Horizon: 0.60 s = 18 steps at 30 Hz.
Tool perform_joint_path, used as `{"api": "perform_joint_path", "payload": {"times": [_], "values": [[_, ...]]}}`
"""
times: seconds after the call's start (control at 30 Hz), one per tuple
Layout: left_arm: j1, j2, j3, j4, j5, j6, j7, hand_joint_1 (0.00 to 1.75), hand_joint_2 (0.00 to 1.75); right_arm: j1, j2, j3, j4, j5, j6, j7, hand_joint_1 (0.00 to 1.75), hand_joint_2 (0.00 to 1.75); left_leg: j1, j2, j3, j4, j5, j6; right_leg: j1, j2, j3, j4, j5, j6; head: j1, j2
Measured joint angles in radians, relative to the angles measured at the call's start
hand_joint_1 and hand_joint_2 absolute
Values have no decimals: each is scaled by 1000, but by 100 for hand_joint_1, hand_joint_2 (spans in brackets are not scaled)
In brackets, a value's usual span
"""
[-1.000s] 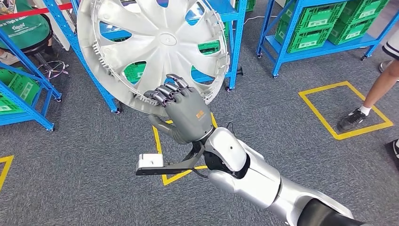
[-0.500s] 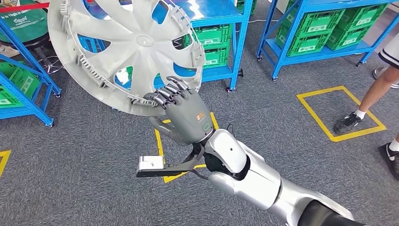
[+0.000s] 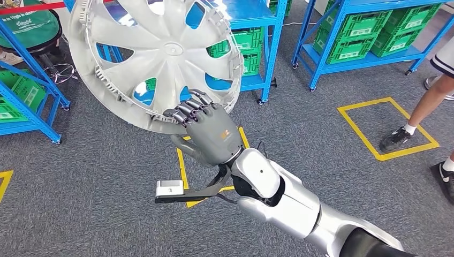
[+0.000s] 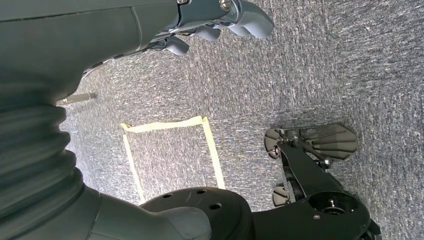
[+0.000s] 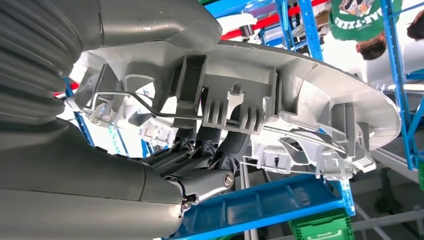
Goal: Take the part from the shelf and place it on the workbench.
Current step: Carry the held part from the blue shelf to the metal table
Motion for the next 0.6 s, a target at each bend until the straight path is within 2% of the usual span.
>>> {"api": "perform_joint_path", "payload": {"times": [0.13,0.2,0.23,0.3,0.33,0.37,0.4,0.43,0.5,0.53,0.57,0.6], "values": [[0,2,0,0,-1,0,0,0,175,-1,0,1,0,5,4,0,175,175,-2,-3,-4,0,3,11,-3,-3,-1,-2,3,8,0,0],[0,2,0,0,-2,0,0,0,175,-3,1,1,0,7,5,-1,175,175,3,-5,-1,-11,12,22,-3,-5,-9,19,-16,12,1,0],[-1,2,0,0,-2,0,0,0,175,-4,1,1,0,8,6,-2,175,175,5,-7,-1,-16,16,27,-3,-4,-26,59,-44,13,1,0],[0,2,0,0,-2,0,-1,0,175,-5,1,2,0,11,8,-3,175,175,4,-14,-7,-17,21,31,-2,-3,-83,189,-117,13,2,0],[0,2,0,0,-2,0,-1,0,175,-4,1,3,0,12,8,-3,175,175,3,-19,-11,-15,22,31,-2,-2,-110,252,-144,13,2,0],[1,2,0,0,-2,0,-1,0,175,-4,1,4,0,13,9,-3,175,175,3,-26,-14,-13,23,30,-2,-2,-122,286,-152,11,2,0],[1,2,0,0,-2,0,-2,0,175,-3,1,5,0,14,11,-2,175,175,2,-34,-17,-9,24,29,-2,-1,-115,281,-141,9,2,0],[1,2,0,0,-3,0,-2,0,175,-3,1,7,0,15,14,-2,175,175,3,-43,-20,-6,25,27,-1,3,-88,236,-115,6,2,0],[0,1,0,0,-4,0,-2,0,175,-3,1,10,0,17,18,-1,175,175,3,-63,-26,3,26,19,-1,30,-13,100,-64,-2,2,0],[0,1,0,0,-4,0,-2,0,175,-3,1,12,0,19,19,-1,175,175,3,-72,-30,6,27,13,0,40,12,52,-51,-7,2,0],[0,0,1,0,-5,0,-3,0,175,-3,1,13,0,21,19,-1,175,175,3,-79,-35,7,30,6,3,47,22,28,-48,-11,2,0],[0,0,1,0,-5,0,-3,0,175,-3,1,15,0,23,19,-1,175,175,4,-86,-38,6,33,-3,6,44,20,25,-48,-16,2,0]]}}
